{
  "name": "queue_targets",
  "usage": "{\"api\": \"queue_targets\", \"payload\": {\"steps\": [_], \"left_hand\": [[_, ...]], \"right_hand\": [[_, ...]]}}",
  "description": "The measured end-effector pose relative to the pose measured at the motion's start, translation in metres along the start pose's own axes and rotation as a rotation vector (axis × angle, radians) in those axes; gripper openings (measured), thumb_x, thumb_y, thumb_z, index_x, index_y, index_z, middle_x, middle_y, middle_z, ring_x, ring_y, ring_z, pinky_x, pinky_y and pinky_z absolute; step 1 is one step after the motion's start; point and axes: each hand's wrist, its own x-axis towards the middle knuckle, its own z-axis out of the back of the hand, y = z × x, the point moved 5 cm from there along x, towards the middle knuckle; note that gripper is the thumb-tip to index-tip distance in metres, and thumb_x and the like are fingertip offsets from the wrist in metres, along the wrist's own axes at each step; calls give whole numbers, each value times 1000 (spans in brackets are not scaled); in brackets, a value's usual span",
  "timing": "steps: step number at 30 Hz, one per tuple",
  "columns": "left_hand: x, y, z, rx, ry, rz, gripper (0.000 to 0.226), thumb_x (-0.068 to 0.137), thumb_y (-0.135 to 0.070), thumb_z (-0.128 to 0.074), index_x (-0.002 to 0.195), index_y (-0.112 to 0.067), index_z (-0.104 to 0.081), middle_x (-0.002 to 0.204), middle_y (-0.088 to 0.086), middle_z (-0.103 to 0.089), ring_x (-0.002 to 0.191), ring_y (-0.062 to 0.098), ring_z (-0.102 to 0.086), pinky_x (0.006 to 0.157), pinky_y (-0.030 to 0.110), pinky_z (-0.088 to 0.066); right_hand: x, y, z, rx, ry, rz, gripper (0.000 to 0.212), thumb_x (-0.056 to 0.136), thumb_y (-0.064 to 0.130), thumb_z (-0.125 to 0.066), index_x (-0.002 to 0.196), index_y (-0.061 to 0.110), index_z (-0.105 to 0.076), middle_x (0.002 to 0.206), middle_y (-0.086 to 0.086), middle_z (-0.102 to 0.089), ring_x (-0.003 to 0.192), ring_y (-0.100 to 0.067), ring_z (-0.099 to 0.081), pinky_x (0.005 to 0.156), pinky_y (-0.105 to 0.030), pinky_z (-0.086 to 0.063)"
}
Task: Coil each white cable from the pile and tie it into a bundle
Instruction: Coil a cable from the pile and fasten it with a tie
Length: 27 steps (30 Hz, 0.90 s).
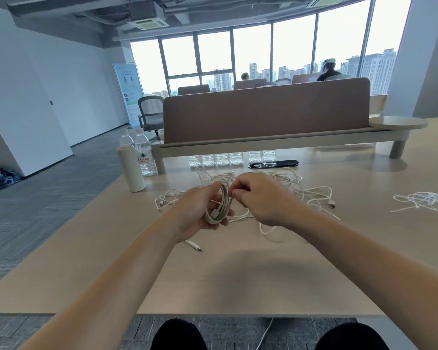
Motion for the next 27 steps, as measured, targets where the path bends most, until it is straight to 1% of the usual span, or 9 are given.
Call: {"api": "queue_targets", "payload": {"steps": [4, 6, 8, 11, 13, 15, 18, 23, 27], "left_hand": [[-1, 1, -4, -19, 50, -7, 49, 106, -43, -39, 106, 0, -61, 89, 25, -69, 66, 30, -59, 57, 32, -39], [-1, 2, -5, -43, 43, -8, 49, 105, -44, -40, 108, 1, -61, 84, 23, -68, 65, 29, -57, 56, 32, -39], [0, 4, -2, -53, 15, -3, 49, 105, -46, -40, 104, -1, -59, 79, 20, -67, 63, 28, -56, 54, 31, -39], [1, 5, 3, -56, -27, 18, 47, 105, -48, -40, 99, -4, -56, 77, 18, -67, 61, 27, -56, 54, 30, -40], [0, 5, 7, -54, -35, 29, 45, 105, -47, -40, 101, -5, -56, 78, 19, -67, 61, 27, -57, 54, 30, -40], [0, 5, 8, -32, -27, 35, 45, 106, -45, -39, 103, -3, -57, 80, 18, -67, 63, 27, -57, 56, 30, -41], [-2, 5, 6, -16, 5, 44, 45, 106, -43, -38, 105, -3, -59, 83, 17, -68, 65, 26, -59, 60, 32, -41], [-3, 9, -1, -44, 98, 50, 46, 106, -43, -38, 104, -5, -63, 91, 19, -68, 73, 27, -62, 69, 36, -48], [-5, 9, -10, -66, 178, 37, 45, 107, -41, -36, 103, -5, -64, 94, 22, -69, 74, 28, -60, 67, 36, -42]], "right_hand": [[4, -5, 2, -29, -87, -30, 11, 99, 25, -59, 88, 22, -57, 79, 9, -58, 71, -6, -50, 60, -26, -36], [6, -9, 5, -2, -158, -68, 18, 96, 31, -64, 84, 20, -56, 78, 6, -61, 69, -11, -53, 60, -27, -39], [8, -14, 9, 39, -187, -115, 26, 94, 37, -67, 81, 17, -57, 74, 2, -66, 65, -16, -57, 64, -33, -48], [7, -18, 15, -49, -146, -162, 33, 91, 44, -68, 79, 15, -59, 68, 0, -66, 60, -17, -57, 68, -33, -49], [4, -19, 18, -20, -117, -178, 28, 90, 40, -72, 81, 14, -63, 64, 1, -65, 54, -13, -54, 62, -29, -46], [2, -21, 20, 150, -129, -205, 20, 89, 28, -74, 85, 10, -67, 63, 0, -68, 49, -10, -53, 58, -26, -47], [2, -24, 20, 421, -112, -251, 10, 90, 9, -72, 91, 0, -69, 68, -9, -67, 54, -13, -57, 63, -30, -53], [5, -26, 25, 194, -214, -236, 10, 90, 13, -70, 83, 6, -69, 63, -3, -72, 50, -8, -65, 70, -36, -60], [6, -22, 20, 410, -255, -239, 10, 89, 6, -70, 84, 0, -65, 66, -12, -72, 58, -21, -70, 76, -48, -62]]}}
